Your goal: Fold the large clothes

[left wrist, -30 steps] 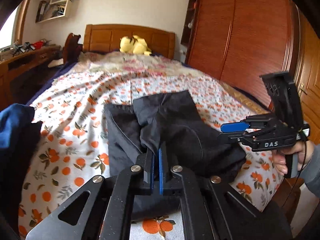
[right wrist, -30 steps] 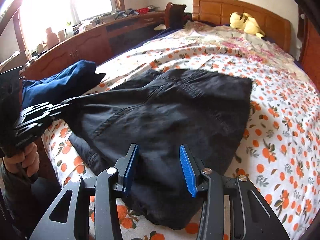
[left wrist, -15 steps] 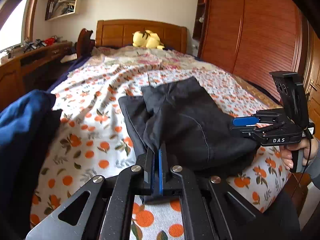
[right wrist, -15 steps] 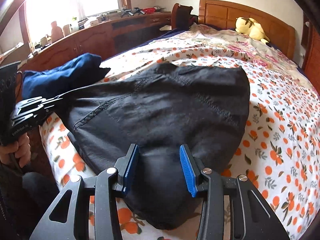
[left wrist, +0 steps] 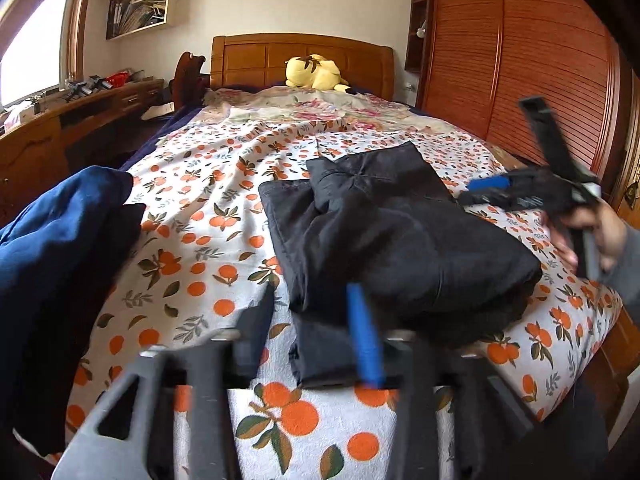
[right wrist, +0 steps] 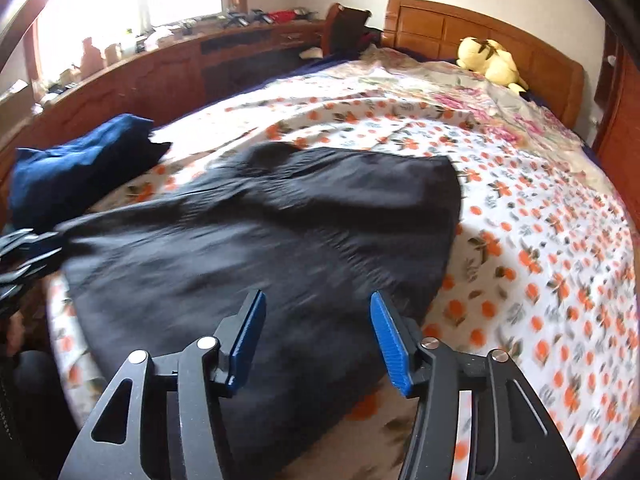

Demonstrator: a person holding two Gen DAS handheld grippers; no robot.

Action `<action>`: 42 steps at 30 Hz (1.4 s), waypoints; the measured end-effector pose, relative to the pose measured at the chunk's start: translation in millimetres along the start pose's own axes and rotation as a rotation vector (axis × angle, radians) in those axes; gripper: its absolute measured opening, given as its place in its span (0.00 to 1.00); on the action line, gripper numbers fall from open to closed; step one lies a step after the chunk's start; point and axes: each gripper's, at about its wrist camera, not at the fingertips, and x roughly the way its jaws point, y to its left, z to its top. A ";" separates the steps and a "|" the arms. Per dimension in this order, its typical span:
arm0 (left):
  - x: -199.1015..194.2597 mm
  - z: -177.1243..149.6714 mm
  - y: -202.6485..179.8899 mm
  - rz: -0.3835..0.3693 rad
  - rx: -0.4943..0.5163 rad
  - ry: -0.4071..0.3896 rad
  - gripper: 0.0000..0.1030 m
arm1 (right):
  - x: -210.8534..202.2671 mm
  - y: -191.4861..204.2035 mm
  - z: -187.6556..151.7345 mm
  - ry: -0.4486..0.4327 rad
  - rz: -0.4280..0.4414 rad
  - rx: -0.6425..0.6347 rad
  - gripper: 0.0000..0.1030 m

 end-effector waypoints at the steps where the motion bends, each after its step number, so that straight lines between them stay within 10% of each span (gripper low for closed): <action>1: -1.7 -1.6 0.8 -0.004 -0.001 0.001 0.56 | 9.9 -7.5 4.4 0.005 -0.023 -0.009 0.61; 4: -2.2 -5.5 4.2 -0.007 -0.006 0.004 0.76 | 40.1 -26.2 15.6 0.037 -0.056 -0.010 0.68; 14: 16.5 -12.5 16.5 0.014 -0.051 0.062 0.76 | 126.4 -73.6 39.3 0.116 -0.064 0.155 0.91; 30: 37.4 -23.0 -2.3 -0.011 -0.011 0.154 0.76 | 175.3 -88.9 36.9 0.154 0.043 0.201 0.92; 42: 48.3 -32.0 -5.0 -0.114 -0.043 0.215 0.62 | 178.7 -96.1 34.1 0.140 0.169 0.242 0.51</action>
